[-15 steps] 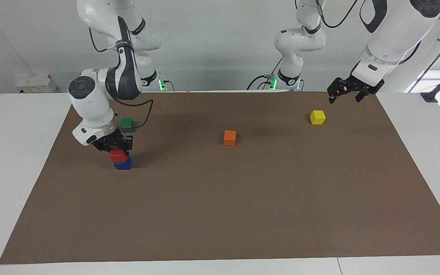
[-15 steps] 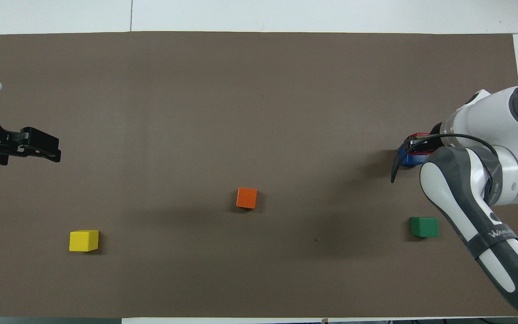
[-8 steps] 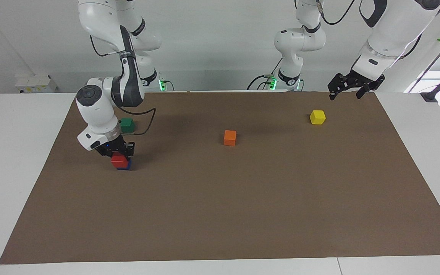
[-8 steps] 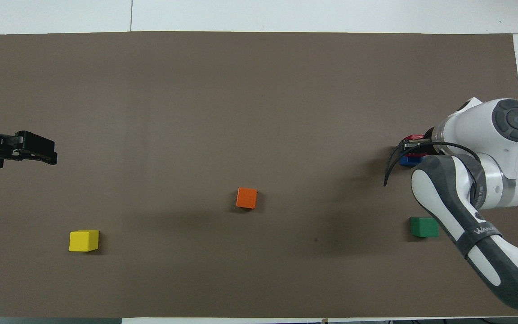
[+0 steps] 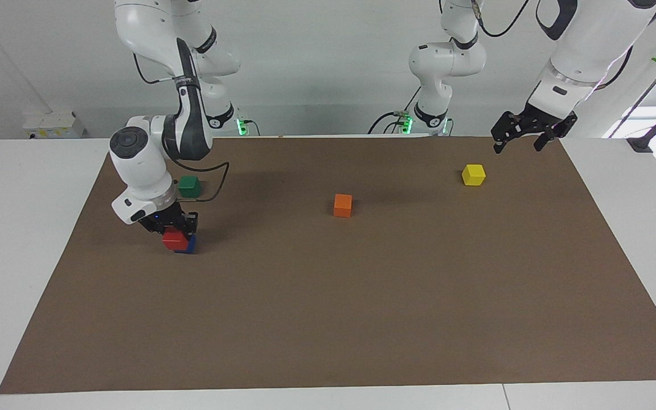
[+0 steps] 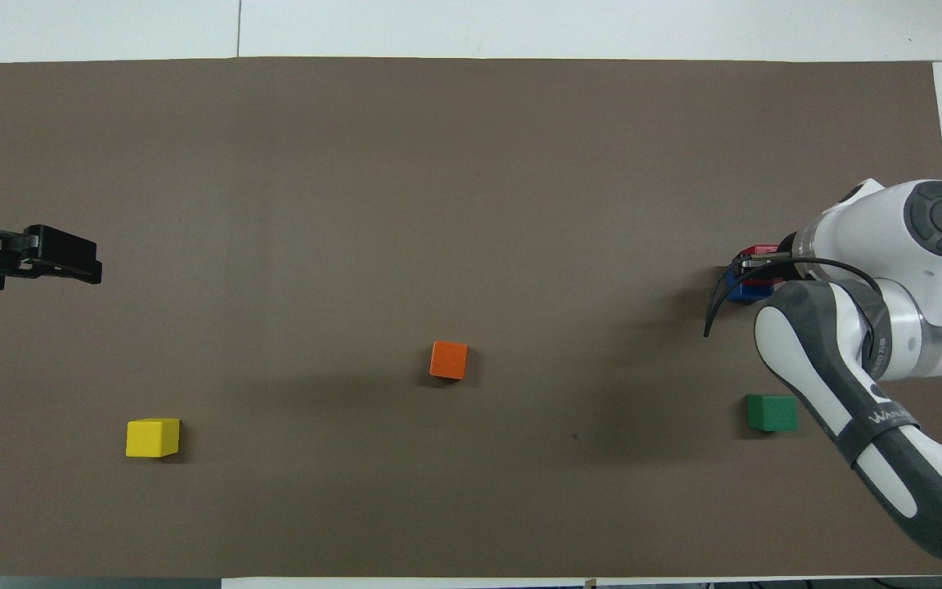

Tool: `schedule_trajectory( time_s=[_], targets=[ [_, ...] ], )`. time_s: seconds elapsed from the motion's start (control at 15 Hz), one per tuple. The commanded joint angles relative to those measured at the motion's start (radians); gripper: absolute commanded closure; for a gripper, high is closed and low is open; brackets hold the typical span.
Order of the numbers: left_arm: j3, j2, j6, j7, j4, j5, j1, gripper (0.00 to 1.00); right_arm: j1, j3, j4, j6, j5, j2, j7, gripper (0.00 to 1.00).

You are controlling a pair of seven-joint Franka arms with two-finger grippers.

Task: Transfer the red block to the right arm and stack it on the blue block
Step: 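Open the right gripper and withdraw it from the stacked cubes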

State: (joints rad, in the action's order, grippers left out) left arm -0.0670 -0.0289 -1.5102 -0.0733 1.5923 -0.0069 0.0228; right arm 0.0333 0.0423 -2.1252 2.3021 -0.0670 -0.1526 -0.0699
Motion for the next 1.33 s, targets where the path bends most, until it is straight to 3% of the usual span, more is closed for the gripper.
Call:
schedule_trajectory(
  time_s=[0.0,0.13,0.2,0.27,0.4,0.73,1.13,1.27],
  targets=[
    [-0.010,-0.019,-0.025,0.010,0.023,0.005,-0.017,0.00,-0.016,-0.012,-0.021,0.017,-0.023,0.007,-0.031,0.33],
    [-0.008,-0.019,-0.022,0.010,0.024,0.005,-0.015,0.00,-0.015,-0.012,-0.018,0.013,-0.019,0.005,-0.037,0.28],
    [-0.008,-0.019,-0.022,0.010,0.024,0.005,-0.015,0.00,-0.015,-0.012,-0.016,0.013,-0.014,0.005,-0.037,0.06],
    [-0.008,-0.019,-0.022,0.010,0.023,0.005,-0.015,0.00,-0.015,-0.012,-0.010,0.010,-0.014,0.005,-0.034,0.00],
    [-0.008,-0.017,-0.021,0.010,0.023,0.005,-0.014,0.00,-0.012,-0.012,0.010,-0.019,-0.014,0.016,-0.033,0.00],
    [-0.017,-0.014,-0.004,0.026,0.023,0.005,-0.006,0.00,-0.003,-0.012,0.188,-0.271,-0.014,0.062,0.007,0.00],
    [-0.022,-0.008,0.030,0.024,0.008,0.001,-0.003,0.00,-0.007,-0.010,0.220,-0.332,0.012,0.226,0.111,0.00],
    [-0.022,-0.011,0.031,0.023,0.012,0.001,-0.001,0.00,-0.007,-0.009,0.313,-0.473,0.048,0.226,0.142,0.00]
  ],
)
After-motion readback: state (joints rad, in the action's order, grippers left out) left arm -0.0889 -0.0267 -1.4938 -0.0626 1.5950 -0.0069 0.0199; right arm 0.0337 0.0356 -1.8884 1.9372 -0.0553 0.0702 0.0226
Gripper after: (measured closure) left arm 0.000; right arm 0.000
